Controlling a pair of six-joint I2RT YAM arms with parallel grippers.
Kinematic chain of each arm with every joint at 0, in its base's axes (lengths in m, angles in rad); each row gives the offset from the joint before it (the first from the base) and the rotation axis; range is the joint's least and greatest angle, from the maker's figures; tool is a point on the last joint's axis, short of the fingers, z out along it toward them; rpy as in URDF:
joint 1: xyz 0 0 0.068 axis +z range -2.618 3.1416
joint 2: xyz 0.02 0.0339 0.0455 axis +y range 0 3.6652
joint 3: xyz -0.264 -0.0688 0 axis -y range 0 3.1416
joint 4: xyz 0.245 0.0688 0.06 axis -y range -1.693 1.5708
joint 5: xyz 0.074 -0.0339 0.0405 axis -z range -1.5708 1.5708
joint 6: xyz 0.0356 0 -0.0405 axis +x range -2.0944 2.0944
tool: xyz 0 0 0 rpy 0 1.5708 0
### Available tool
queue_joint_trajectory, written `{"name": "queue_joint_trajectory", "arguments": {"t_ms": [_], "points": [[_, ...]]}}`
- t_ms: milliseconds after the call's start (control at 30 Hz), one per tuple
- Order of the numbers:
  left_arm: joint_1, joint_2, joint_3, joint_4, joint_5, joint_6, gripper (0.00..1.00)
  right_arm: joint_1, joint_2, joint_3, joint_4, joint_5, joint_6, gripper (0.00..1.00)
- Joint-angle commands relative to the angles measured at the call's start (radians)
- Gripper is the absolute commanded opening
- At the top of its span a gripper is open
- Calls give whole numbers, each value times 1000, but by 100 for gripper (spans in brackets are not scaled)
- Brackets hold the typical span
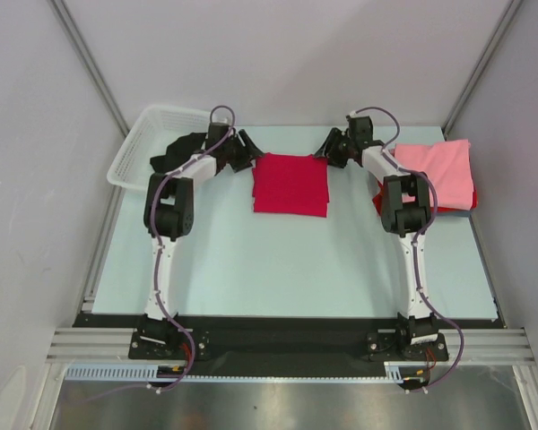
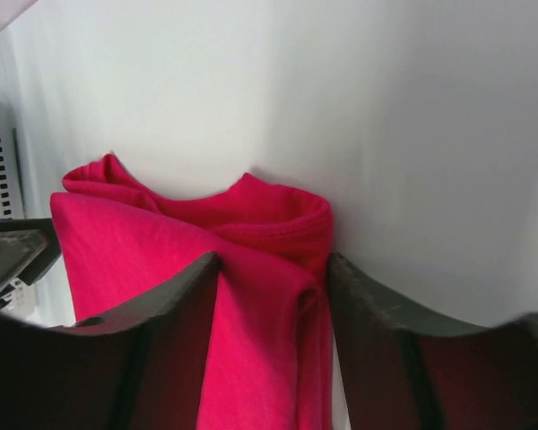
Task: Fold and stack the t-shirts
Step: Neatly place the folded tshirt to the corner
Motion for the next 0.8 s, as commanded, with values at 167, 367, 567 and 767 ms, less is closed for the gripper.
{"name": "queue_joint_trajectory", "arguments": {"t_ms": [167, 367, 567, 767], "points": [[-43, 108, 121, -4, -50, -22, 51, 6, 48, 19, 1, 36, 26, 38], [-47, 131, 144, 43, -105, -62, 12, 11, 63, 80, 18, -11, 60, 5], [-72, -57, -72, 288, -127, -41, 0, 20, -56, 50, -10, -24, 19, 0], [-95, -288, -293, 387, -116, 2, 0, 20, -311, -133, 24, -42, -27, 0]]}}
